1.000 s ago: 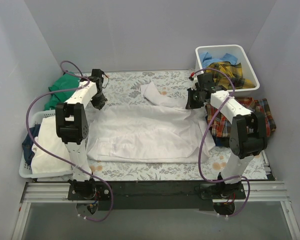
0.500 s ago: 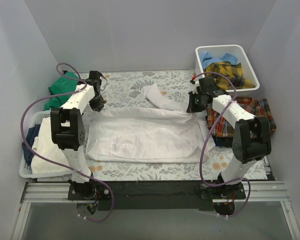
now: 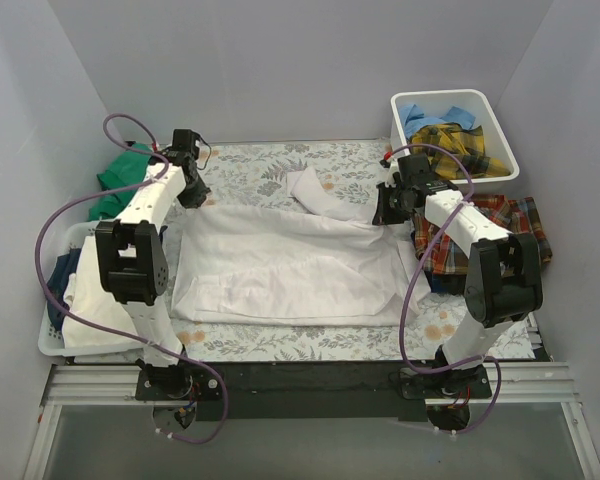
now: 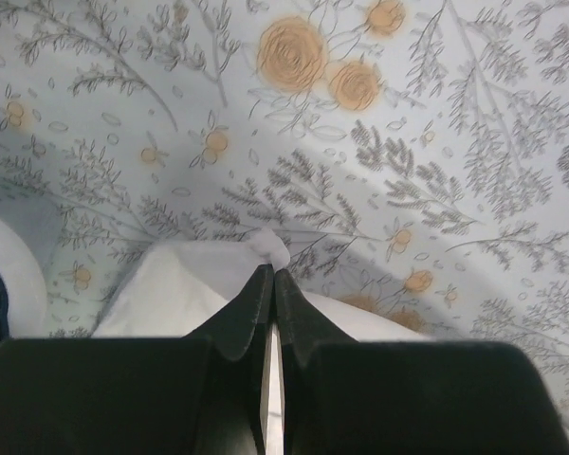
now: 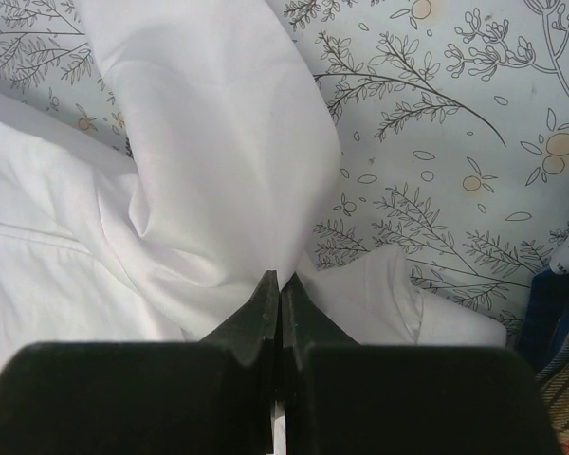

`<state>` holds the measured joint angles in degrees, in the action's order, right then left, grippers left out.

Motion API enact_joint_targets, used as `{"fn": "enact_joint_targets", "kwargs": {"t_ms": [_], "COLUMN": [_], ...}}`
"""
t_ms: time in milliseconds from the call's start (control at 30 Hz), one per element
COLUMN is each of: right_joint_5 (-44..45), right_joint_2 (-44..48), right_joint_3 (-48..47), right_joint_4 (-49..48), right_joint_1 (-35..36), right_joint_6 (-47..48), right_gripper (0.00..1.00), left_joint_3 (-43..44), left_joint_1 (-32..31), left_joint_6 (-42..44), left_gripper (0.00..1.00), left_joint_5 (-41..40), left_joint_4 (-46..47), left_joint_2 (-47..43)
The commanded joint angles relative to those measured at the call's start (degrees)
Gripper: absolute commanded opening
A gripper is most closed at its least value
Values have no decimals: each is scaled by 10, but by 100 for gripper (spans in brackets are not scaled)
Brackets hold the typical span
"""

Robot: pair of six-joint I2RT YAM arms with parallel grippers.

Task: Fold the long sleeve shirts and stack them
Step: Fold the shirt

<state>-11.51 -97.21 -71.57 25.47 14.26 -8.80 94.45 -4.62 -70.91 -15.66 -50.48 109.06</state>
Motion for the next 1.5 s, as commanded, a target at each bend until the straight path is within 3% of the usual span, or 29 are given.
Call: {"fn": "enact_joint_targets", "kwargs": {"t_ms": [0,200,433,633,800,1033,1100,1267,1467], "right_joint_5": [-22,-24,-29,-84,-144,-207,-205,-155,-28], "right_joint_2": [32,59,94,124,127,136,148,195,214], "right_joint_3": [-15,29,78,100,106,129,142,188,206], "right_joint_4": [-11,-24,-38,-63,-69,-39,-29,2,41], "right_joint_1": [-2,-3,-2,-2,3,33,39,42,36], "right_joint_6": [2,3,-6,8,21,47,55,48,15], "right_gripper": [1,1,1,1,3,20,28,30,32], "left_joint_3": [-70,-174,-232,-276,-299,-295,-285,-264,-241], "left_joint_1": [3,3,3,3,3,3,3,3,2], "left_joint_6": [4,-7,-19,-26,-28,-16,-13,-10,-7], "left_gripper": [1,1,1,2,16,40,44,47,48], "left_joint_5": [-17,-16,-14,-12,-7,-2,-2,2,6], "left_joint_4": [5,22,28,46,63,68,67,65,67], "left_joint_2": [-85,-122,-145,-142,-131,-126,-124,-114,-90]}}
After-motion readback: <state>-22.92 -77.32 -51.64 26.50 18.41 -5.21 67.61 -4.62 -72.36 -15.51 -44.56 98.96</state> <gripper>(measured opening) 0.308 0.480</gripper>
